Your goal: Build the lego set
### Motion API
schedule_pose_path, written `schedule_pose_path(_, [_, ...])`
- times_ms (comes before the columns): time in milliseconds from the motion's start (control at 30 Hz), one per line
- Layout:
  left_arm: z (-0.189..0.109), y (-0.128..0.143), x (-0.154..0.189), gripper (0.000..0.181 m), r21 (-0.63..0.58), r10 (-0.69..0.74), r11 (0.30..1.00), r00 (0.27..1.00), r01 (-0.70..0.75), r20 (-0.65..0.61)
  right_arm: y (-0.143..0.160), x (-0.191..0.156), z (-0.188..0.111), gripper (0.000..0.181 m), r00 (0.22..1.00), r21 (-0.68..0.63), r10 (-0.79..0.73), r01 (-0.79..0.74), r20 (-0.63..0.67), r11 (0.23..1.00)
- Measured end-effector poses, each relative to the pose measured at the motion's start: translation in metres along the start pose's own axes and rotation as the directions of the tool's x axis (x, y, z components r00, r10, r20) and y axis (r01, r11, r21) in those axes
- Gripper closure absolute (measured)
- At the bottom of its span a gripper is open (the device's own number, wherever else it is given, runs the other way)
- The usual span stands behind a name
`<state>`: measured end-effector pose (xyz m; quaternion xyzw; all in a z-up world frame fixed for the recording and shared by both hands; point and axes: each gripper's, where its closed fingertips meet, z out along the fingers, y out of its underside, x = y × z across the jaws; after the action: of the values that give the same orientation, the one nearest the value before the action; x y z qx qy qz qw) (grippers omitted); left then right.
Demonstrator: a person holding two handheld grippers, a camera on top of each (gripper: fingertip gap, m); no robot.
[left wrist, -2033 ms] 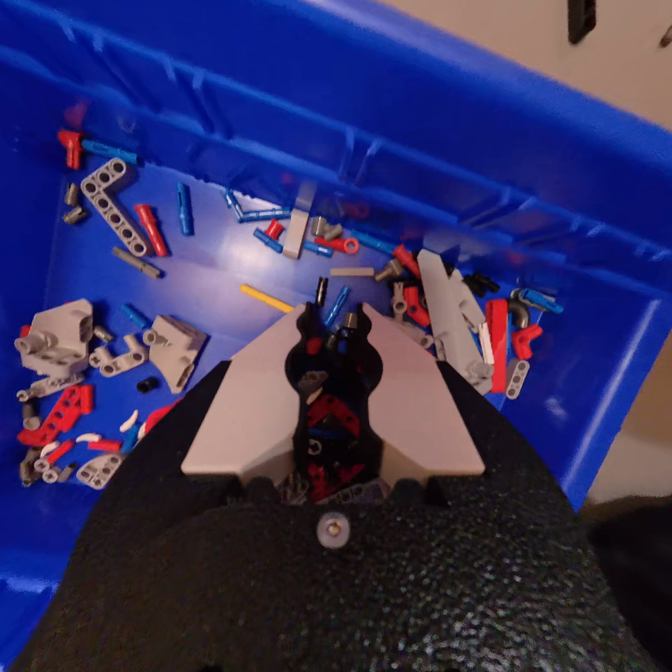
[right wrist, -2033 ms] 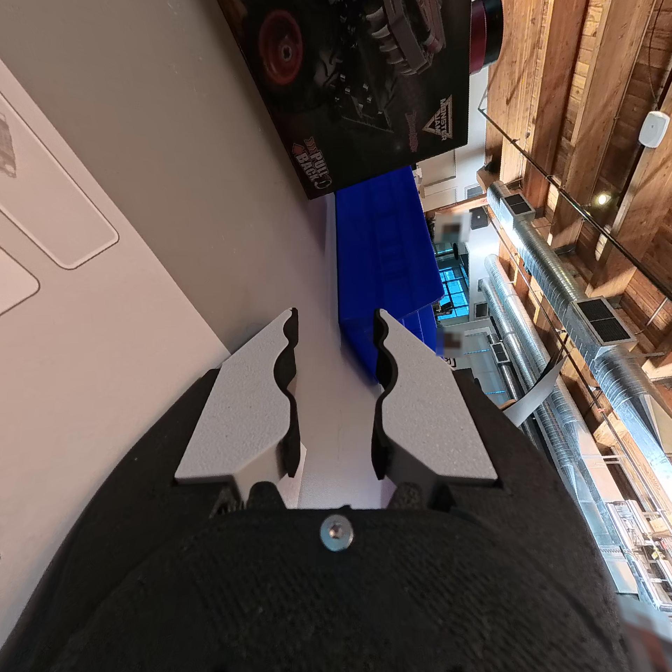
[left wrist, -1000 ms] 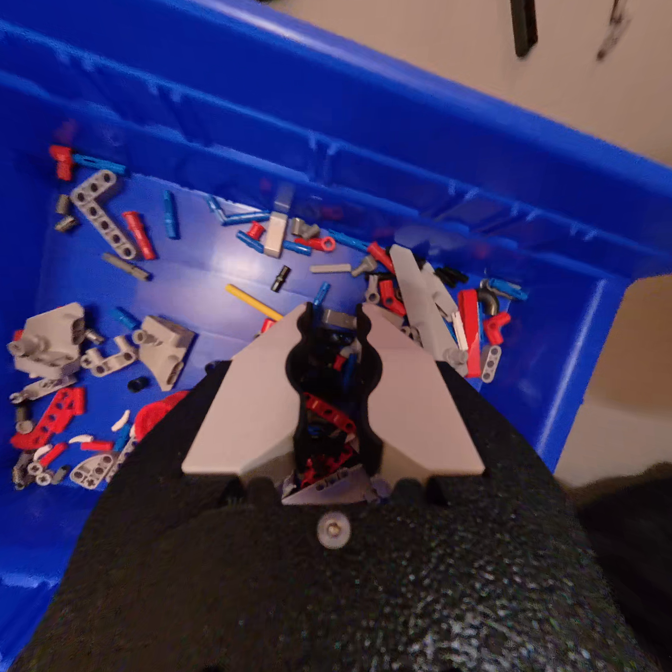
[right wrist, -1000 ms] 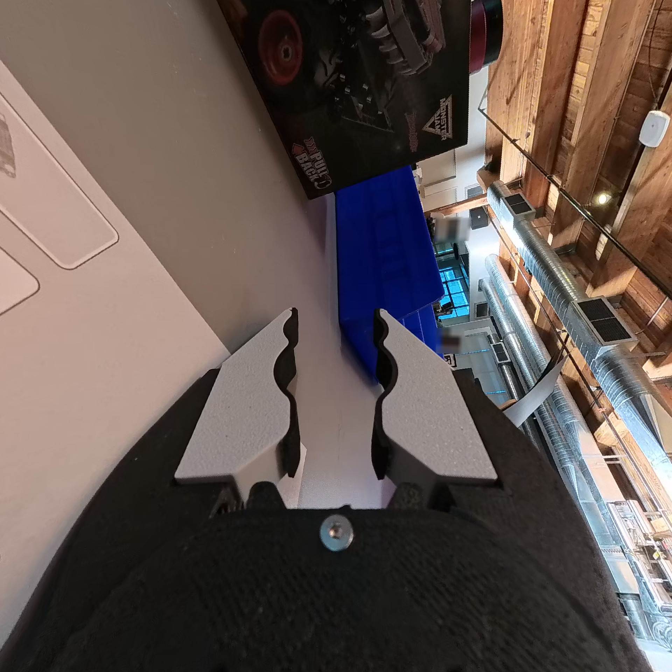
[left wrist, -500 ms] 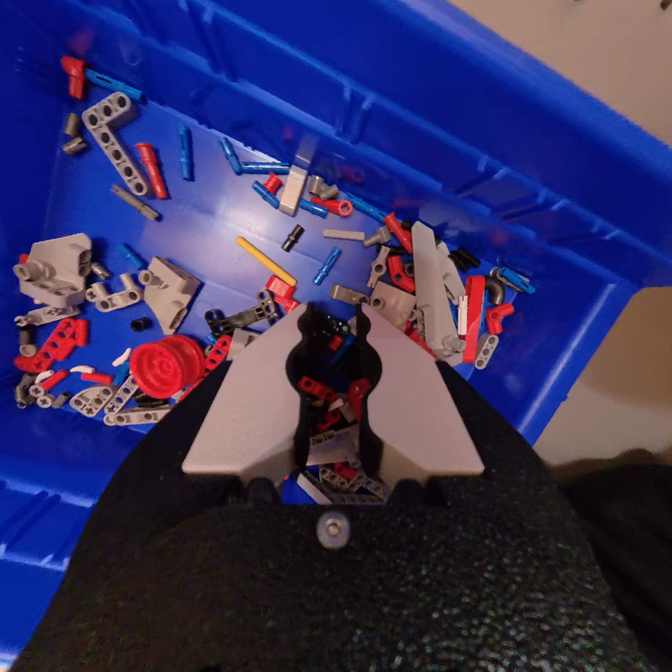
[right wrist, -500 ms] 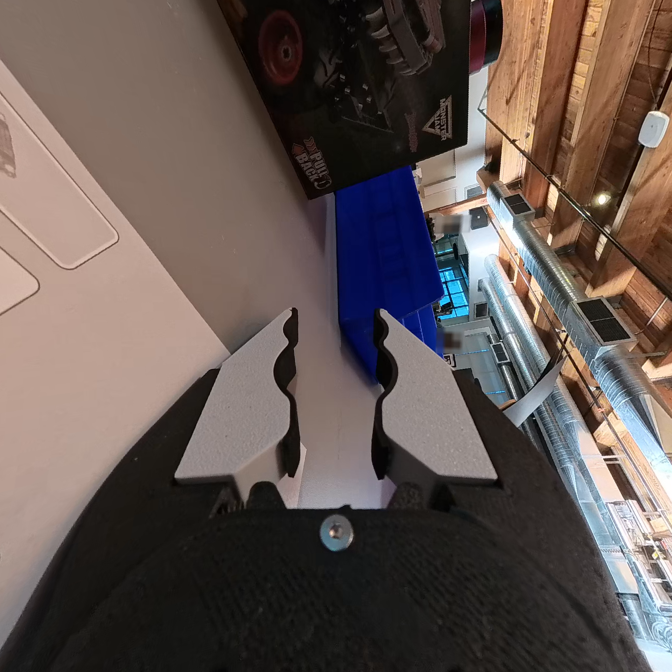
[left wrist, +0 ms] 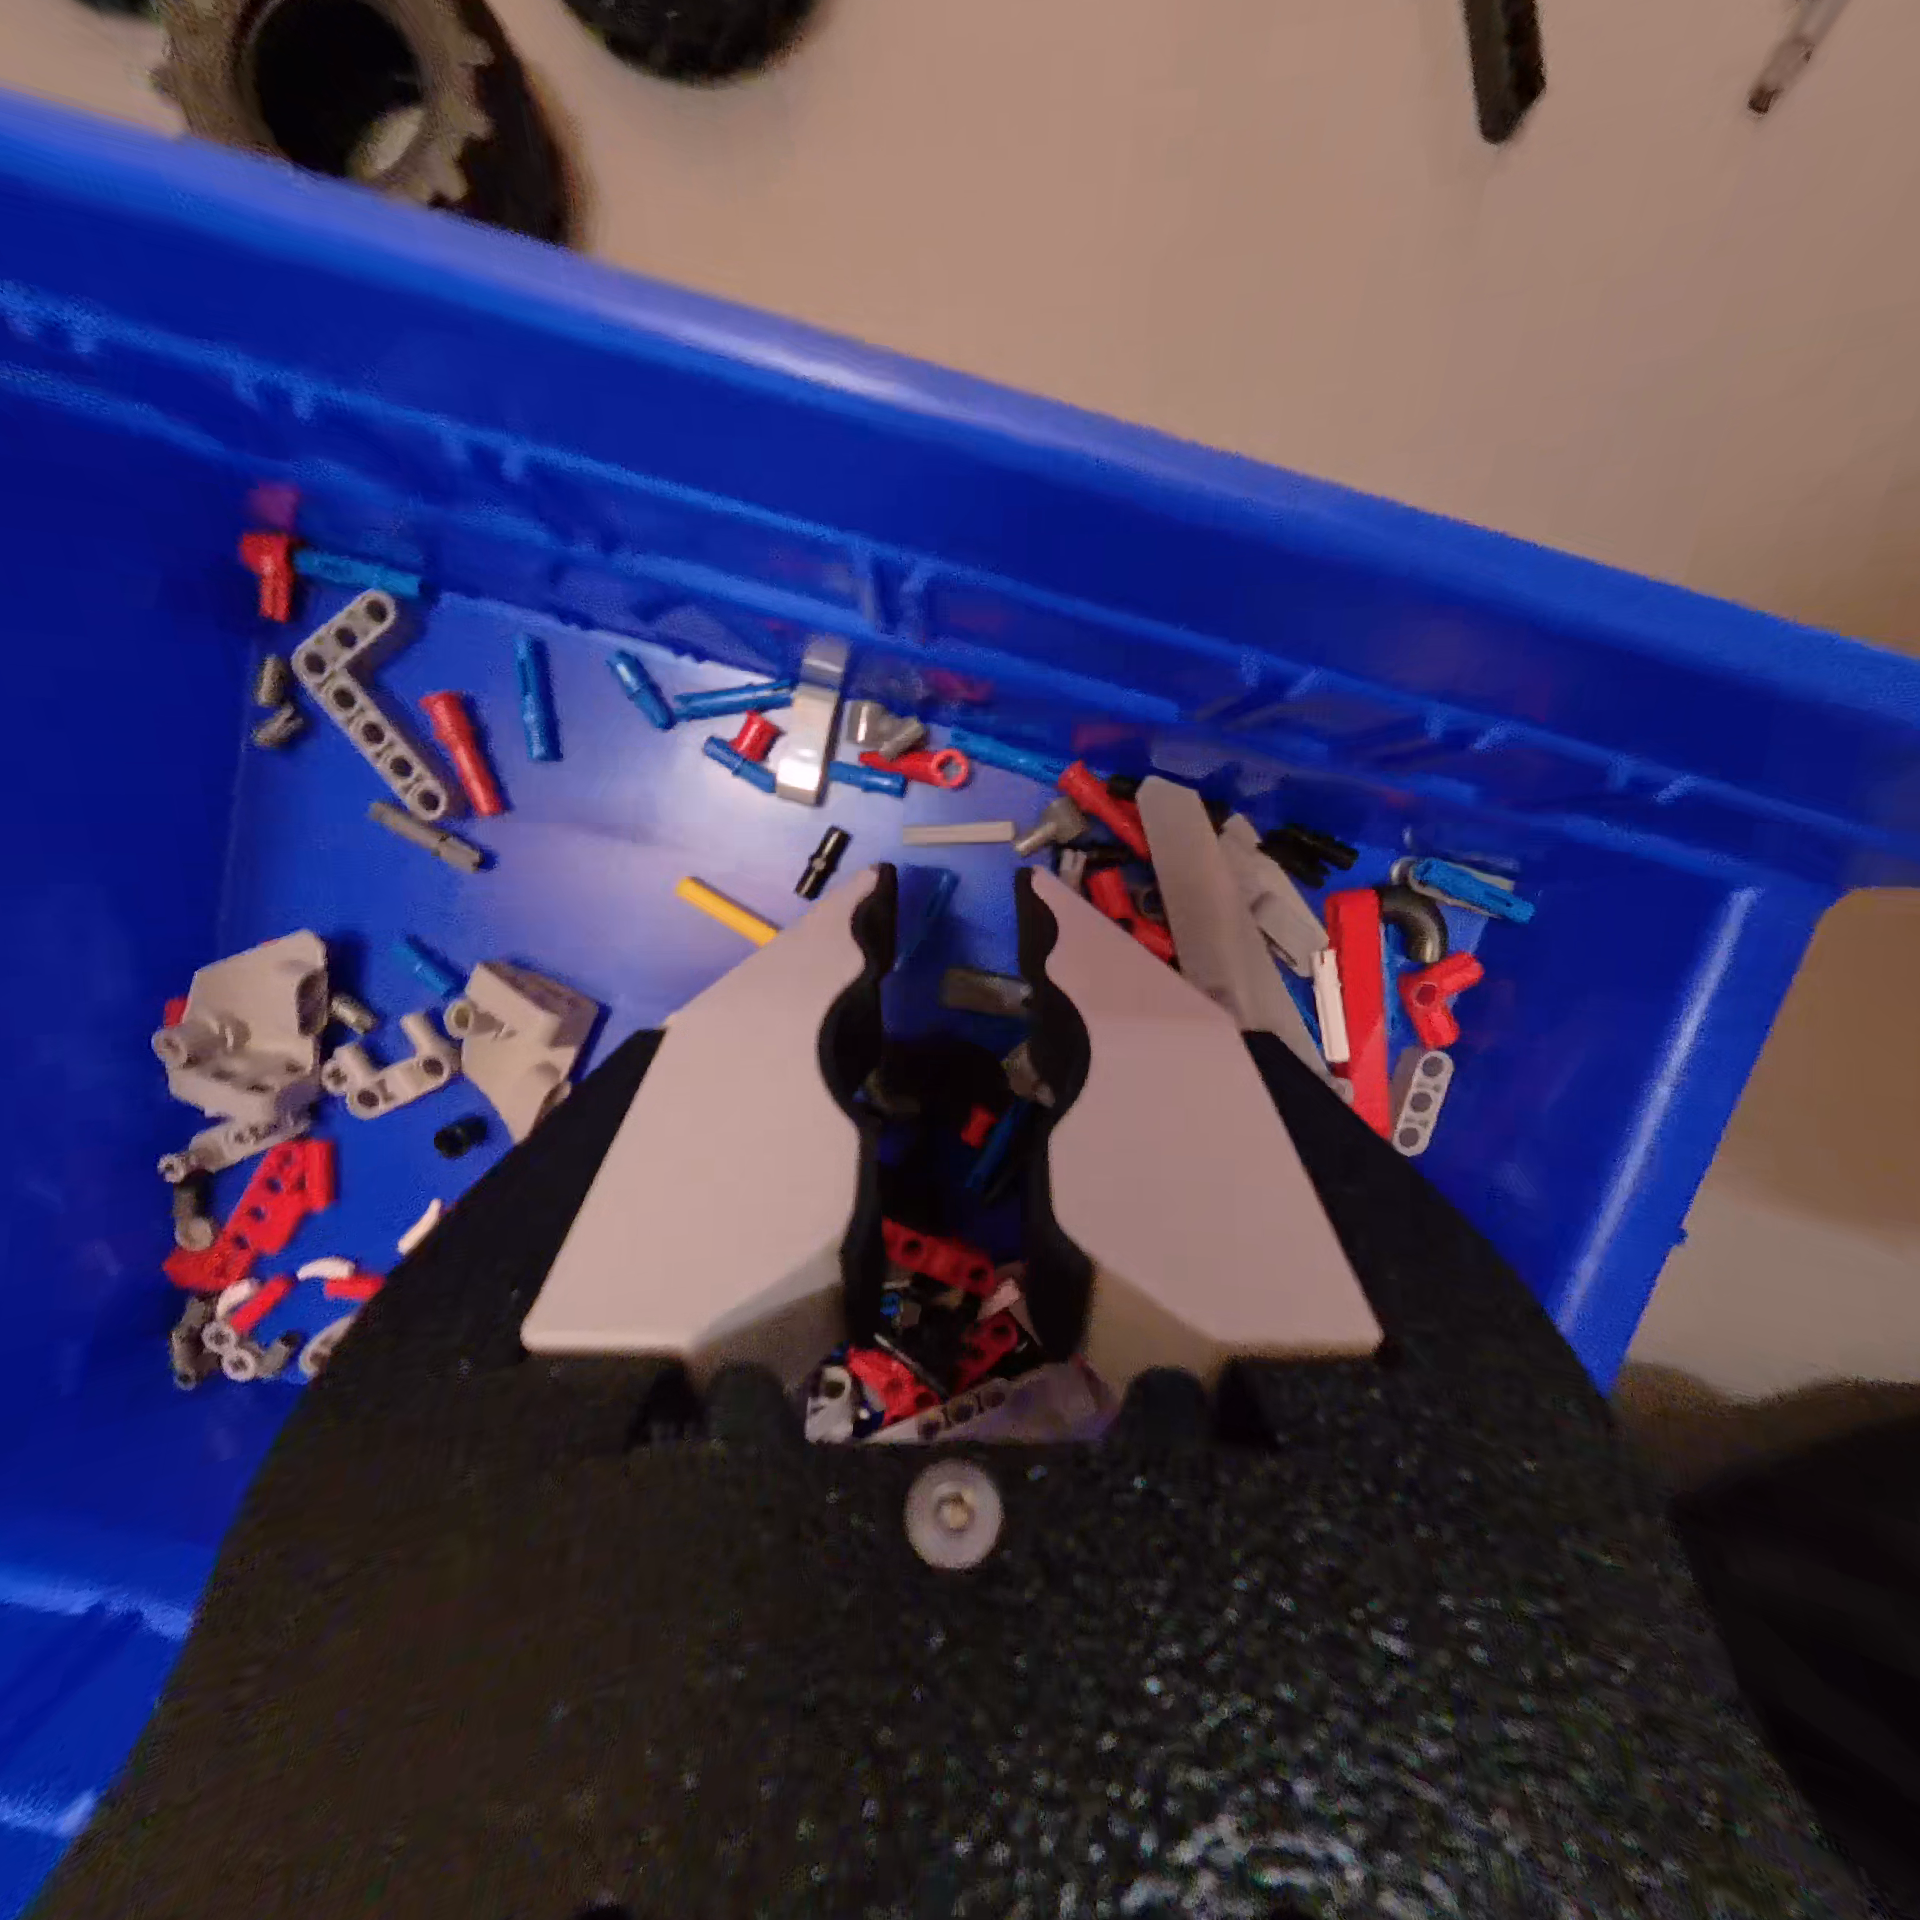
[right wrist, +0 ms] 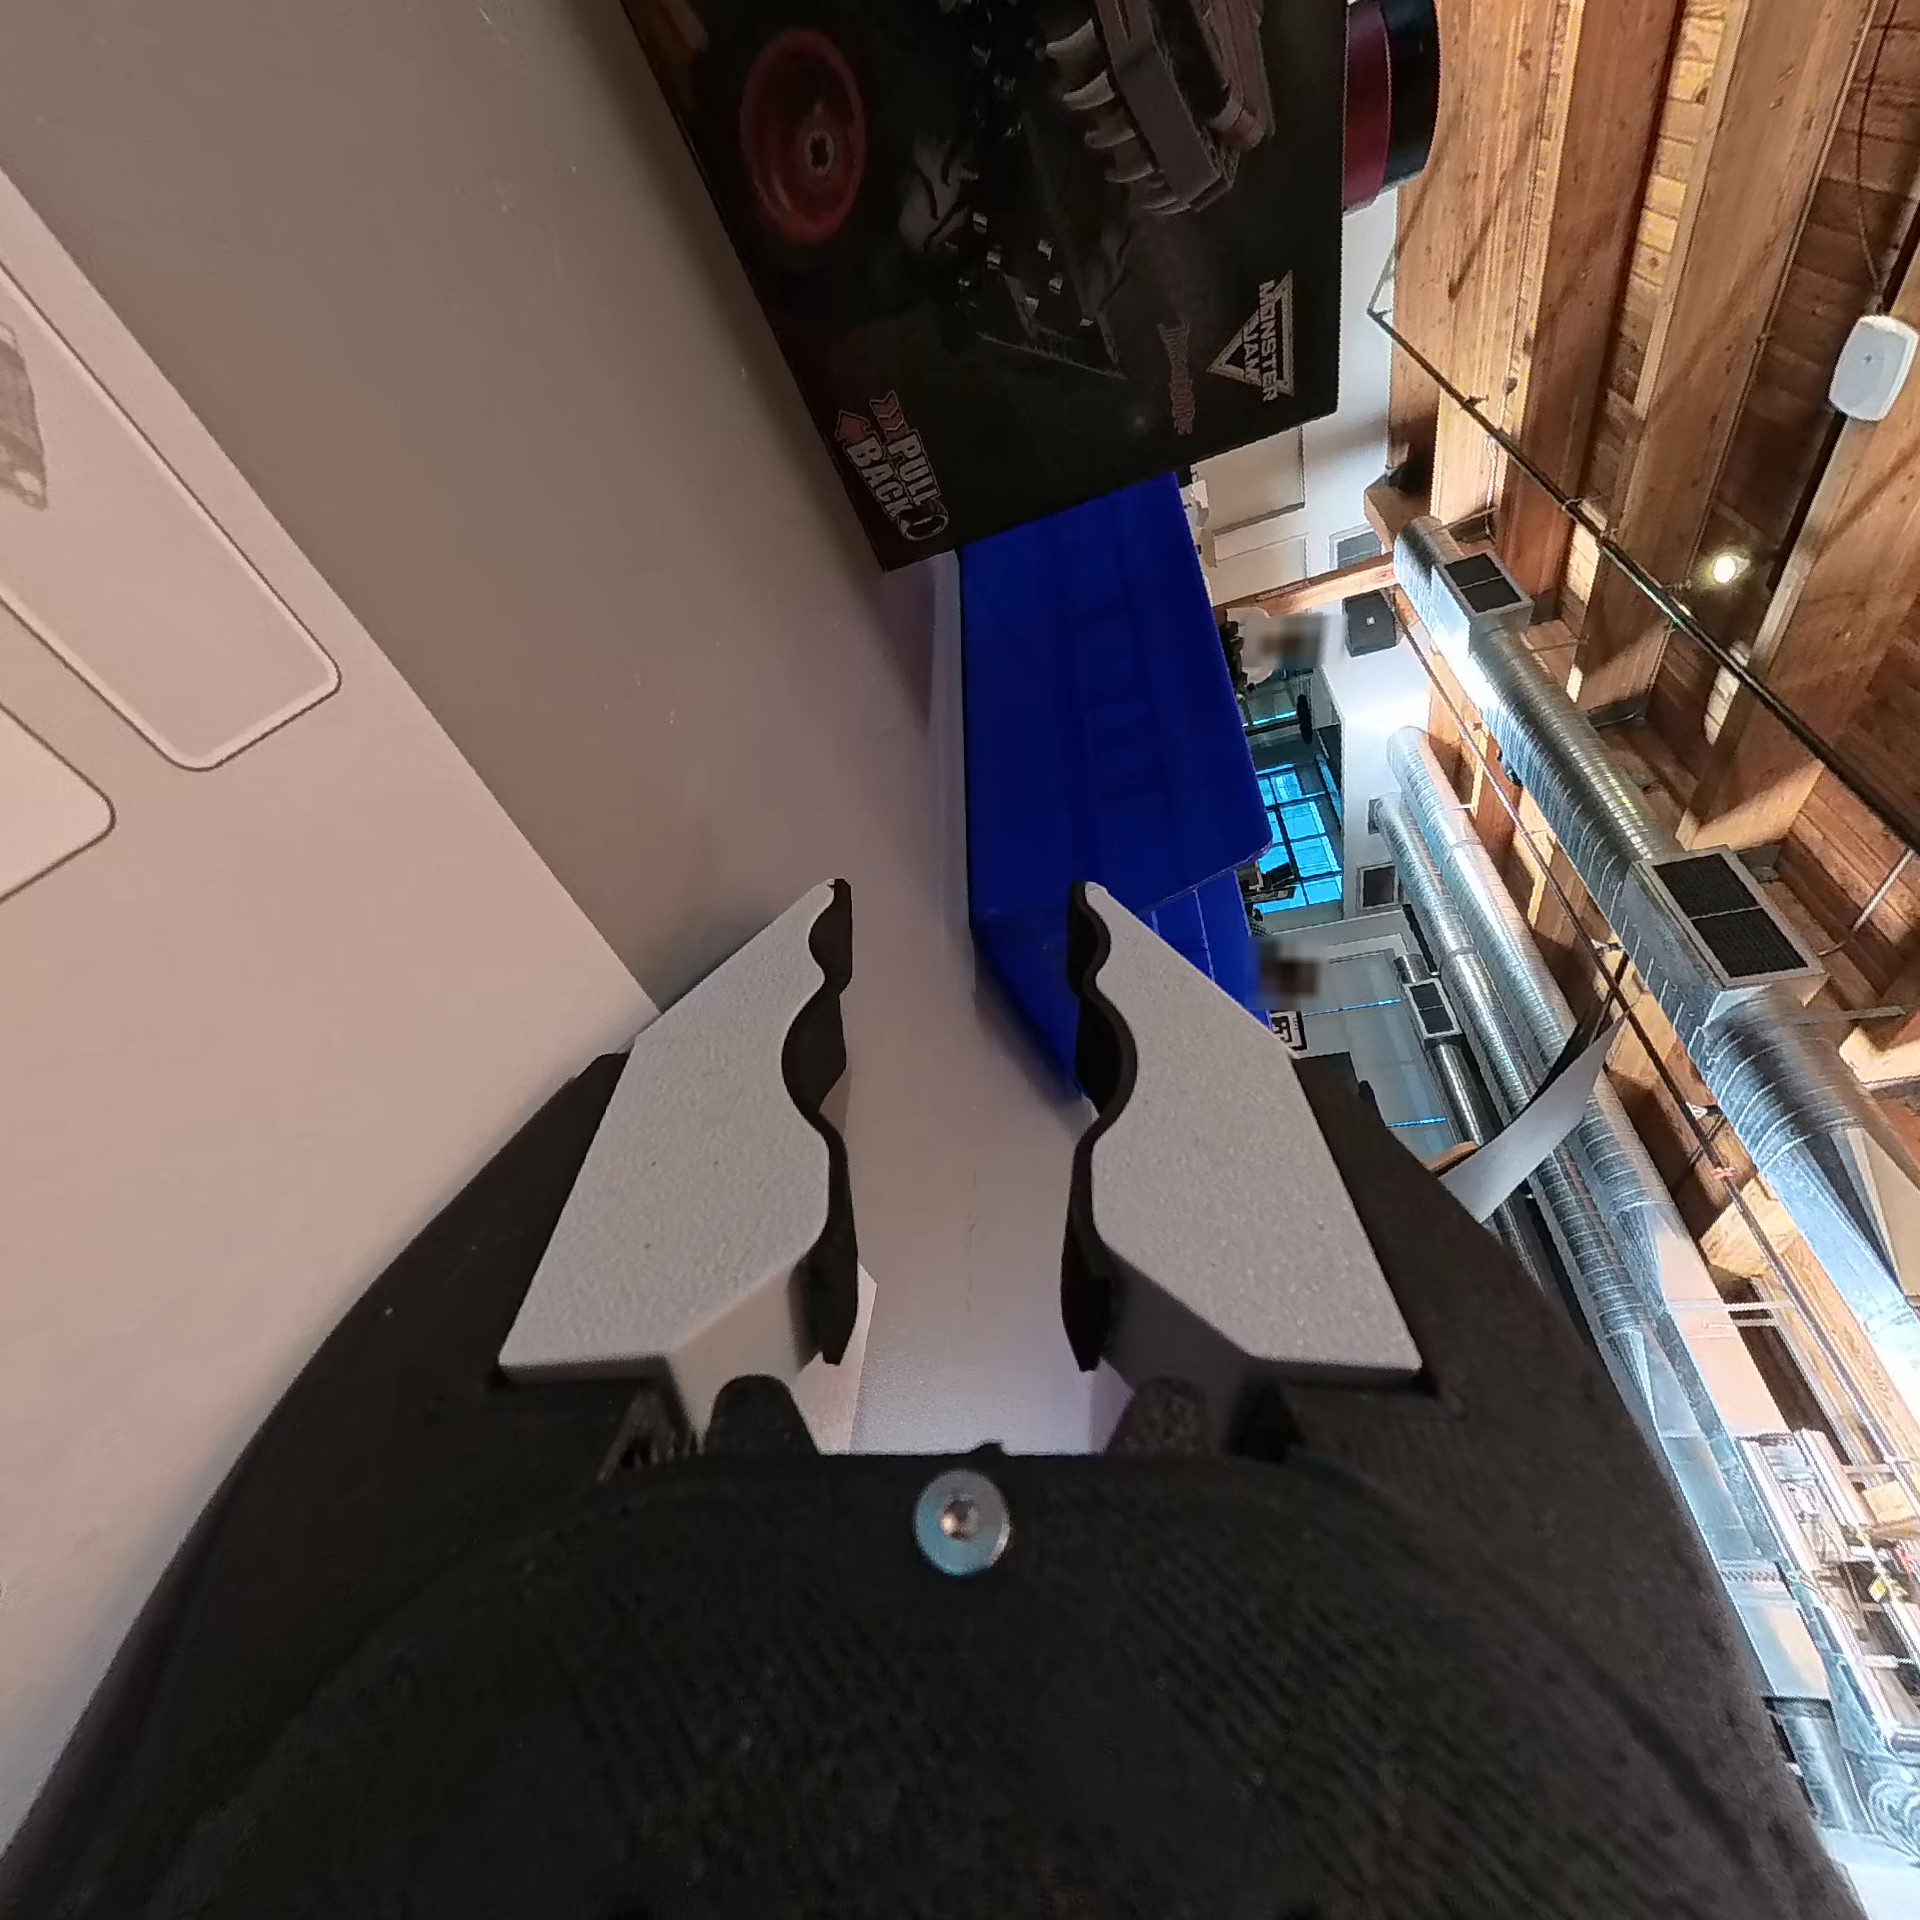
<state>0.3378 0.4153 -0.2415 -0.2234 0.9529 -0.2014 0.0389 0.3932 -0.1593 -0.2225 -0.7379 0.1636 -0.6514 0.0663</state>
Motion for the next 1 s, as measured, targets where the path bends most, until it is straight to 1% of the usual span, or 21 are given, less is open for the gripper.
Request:
schedule_pose_path(67, [0.003, -0.007, 0.008, 0.16, 0.009, 0.012, 1.0, 0.999, -0.012, -0.032, 0.0, 0.0, 0.0, 0.142, 1.0, 0.0, 0.001, -0.001, 0.001, 1.0])
schedule_pose_path(133, [0.004, -0.022, 0.02, 0.162, 0.053, -0.006, 0.999, 0.995, 0.011, -0.098, 0.0, 0.0, 0.0, 0.142, 1.0, 0.0, 0.0, 0.0, 0.0, 1.0])
schedule_pose_path(200, [0.008, -0.027, 0.017, 0.164, 0.049, -0.039, 0.998, 0.996, 0.043, -0.081, 0.0, 0.0, 0.0, 0.142, 1.0, -0.001, 0.0, 0.0, 0.0, 1.0])
schedule_pose_path(267, [0.011, -0.038, 0.012, 0.166, 0.081, -0.114, 0.99, 0.991, 0.12, -0.075, 0.0, 0.0, 0.0, 0.142, 1.0, 0.0, 0.0, 0.0, 0.0, 1.0])
schedule_pose_path(300, [0.011, -0.044, 0.006, 0.166, 0.104, -0.176, 0.978, 0.982, 0.183, -0.069, 0.0, 0.0, 0.0, 0.142, 1.0, 0.0, 0.0, 0.0, 0.0, 1.0])
schedule_pose_path(367, [0.008, -0.053, -0.009, 0.165, 0.148, -0.327, 0.932, 0.943, 0.332, -0.054, 0.0, 0.0, 0.0, 0.142, 1.0, 0.0, -0.002, 0.002, -0.003, 1.0])
schedule_pose_path(400, [0.004, -0.055, -0.017, 0.162, 0.173, -0.381, 0.908, 0.924, 0.381, -0.038, 0.0, 0.0, 0.0, 0.142, 1.0, 0.0, -0.002, 0.002, -0.004, 1.0])
schedule_pose_path(467, [-0.01, -0.048, -0.033, 0.159, 0.2, -0.461, 0.873, 0.887, 0.444, 0.041, 0.0, 0.001, 0.0, 0.141, 1.0, 0.001, -0.006, 0.006, -0.007, 1.0])
schedule_pose_path(567, [-0.041, -0.041, -0.064, 0.158, 0.306, -0.537, 0.83, 0.817, 0.467, 0.21, 0.0, 0.001, 0.0, 0.141, 1.0, 0.002, -0.007, 0.007, -0.01, 1.0])
schedule_pose_path(600, [-0.048, -0.039, -0.069, 0.158, 0.323, -0.553, 0.821, 0.796, 0.471, 0.244, -0.001, 0.001, 0.0, 0.141, 1.0, 0.002, -0.008, 0.008, -0.01, 1.0])
schedule_pose_path(633, [-0.05, -0.035, -0.068, 0.16, 0.306, -0.548, 0.828, 0.796, 0.471, 0.257, 0.0, 0.001, 0.0, 0.141, 1.0, 0.002, -0.008, 0.008, -0.01, 1.0])
schedule_pose_path(700, [-0.044, -0.022, -0.054, 0.16, 0.19, -0.487, 0.873, 0.835, 0.45, 0.258, -0.001, 0.001, 0.0, 0.141, 1.0, 0.002, -0.01, 0.01, -0.011, 1.0])
schedule_pose_path(767, [-0.039, -0.006, -0.049, 0.16, 0.069, -0.406, 0.911, 0.859, 0.406, 0.312, -0.001, 0.001, -0.001, 0.14, 1.0, 0.001, -0.011, 0.011, -0.013, 1.0])
schedule_pose_path(800, [-0.036, -0.001, -0.048, 0.159, 0.022, -0.371, 0.922, 0.865, 0.386, 0.338, -0.001, 0.002, -0.001, 0.14, 1.0, 0.001, -0.013, 0.013, -0.014, 1.0])
schedule_pose_path(833, [-0.032, 0.0, -0.045, 0.159, -0.005, -0.352, 0.927, 0.875, 0.375, 0.332, -0.001, 0.002, -0.001, 0.14, 1.0, 0.001, -0.014, 0.014, -0.015, 1.0])
schedule_pose_path(867, [-0.026, -0.004, -0.039, 0.158, -0.01, -0.35, 0.929, 0.89, 0.369, 0.294, -0.001, 0.002, -0.001, 0.14, 1.0, 0.001, -0.014, 0.014, -0.016, 1.0])
schedule_pose_path(933, [-0.013, -0.019, -0.028, 0.156, 0.022, -0.369, 0.928, 0.91, 0.372, 0.191, -0.001, 0.002, -0.001, 0.14, 1.0, 0.001, -0.014, 0.014, -0.015, 1.0])
schedule_pose_path(1000, [-0.002, -0.027, -0.022, 0.153, 0.024, -0.382, 0.924, 0.914, 0.382, 0.139, -0.001, 0.002, -0.001, 0.14, 1.0, 0.001, -0.014, 0.014, -0.015, 1.0])
